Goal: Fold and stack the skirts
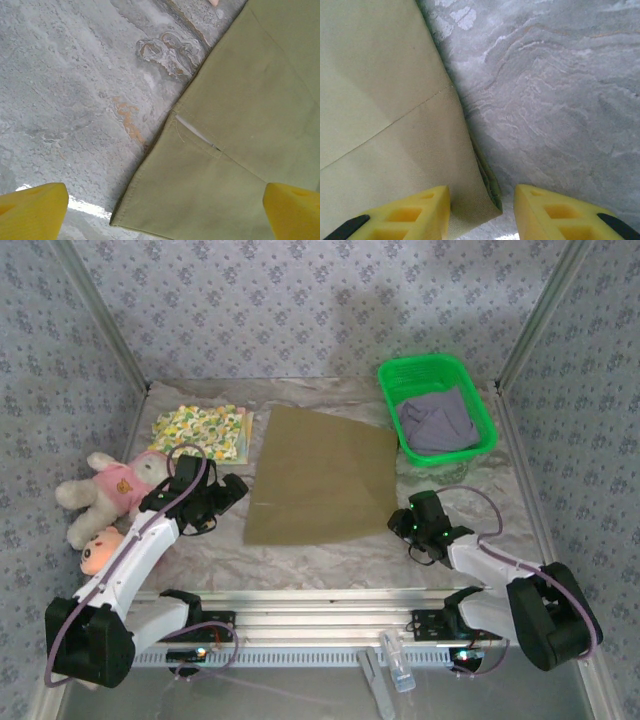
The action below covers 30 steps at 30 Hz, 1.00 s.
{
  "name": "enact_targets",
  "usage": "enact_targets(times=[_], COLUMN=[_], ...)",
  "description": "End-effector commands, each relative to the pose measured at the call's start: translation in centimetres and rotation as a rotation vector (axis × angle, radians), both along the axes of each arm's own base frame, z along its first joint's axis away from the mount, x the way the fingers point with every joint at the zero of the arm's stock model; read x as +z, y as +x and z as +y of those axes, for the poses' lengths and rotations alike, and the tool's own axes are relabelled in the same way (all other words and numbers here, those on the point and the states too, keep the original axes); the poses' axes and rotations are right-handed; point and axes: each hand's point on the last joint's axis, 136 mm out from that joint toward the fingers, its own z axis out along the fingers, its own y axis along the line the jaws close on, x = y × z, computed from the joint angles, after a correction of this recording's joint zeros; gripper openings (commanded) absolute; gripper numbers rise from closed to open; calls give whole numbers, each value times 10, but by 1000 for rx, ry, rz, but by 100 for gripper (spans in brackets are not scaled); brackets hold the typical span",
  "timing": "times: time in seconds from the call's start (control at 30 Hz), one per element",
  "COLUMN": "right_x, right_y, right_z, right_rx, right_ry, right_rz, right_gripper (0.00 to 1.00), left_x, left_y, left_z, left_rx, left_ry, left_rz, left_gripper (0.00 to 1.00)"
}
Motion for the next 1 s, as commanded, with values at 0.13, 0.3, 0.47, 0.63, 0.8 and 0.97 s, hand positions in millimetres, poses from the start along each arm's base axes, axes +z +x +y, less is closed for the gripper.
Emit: enact_targets(times=[0.13, 0.3, 0.47, 0.63, 0.8, 0.97], right_x=[15, 20, 9, 4, -1, -5], right_y=[9, 8, 4, 5, 4, 0], right_z=[14, 11, 9, 10, 9, 5], right_rx=[20, 6, -6, -14, -26, -50], right_ry=[75, 74, 74, 83, 77, 68], right_rz=[-44, -63, -40, -35, -16, 8], right_gripper=[38, 38, 38, 39, 39, 30], left_x=[8, 1, -1, -1, -4, -10], left_y=[8, 4, 1, 1, 0, -5], left_z=[-4, -4, -4, -4, -5, -6], left_rx=[-17, -21, -22, -22, -22, -21], left_ry=[-16, -19, -20, -21, -24, -33], left_rz=[-25, -5, 4, 4, 14, 39], left_gripper=[100, 100, 100, 100, 100, 100])
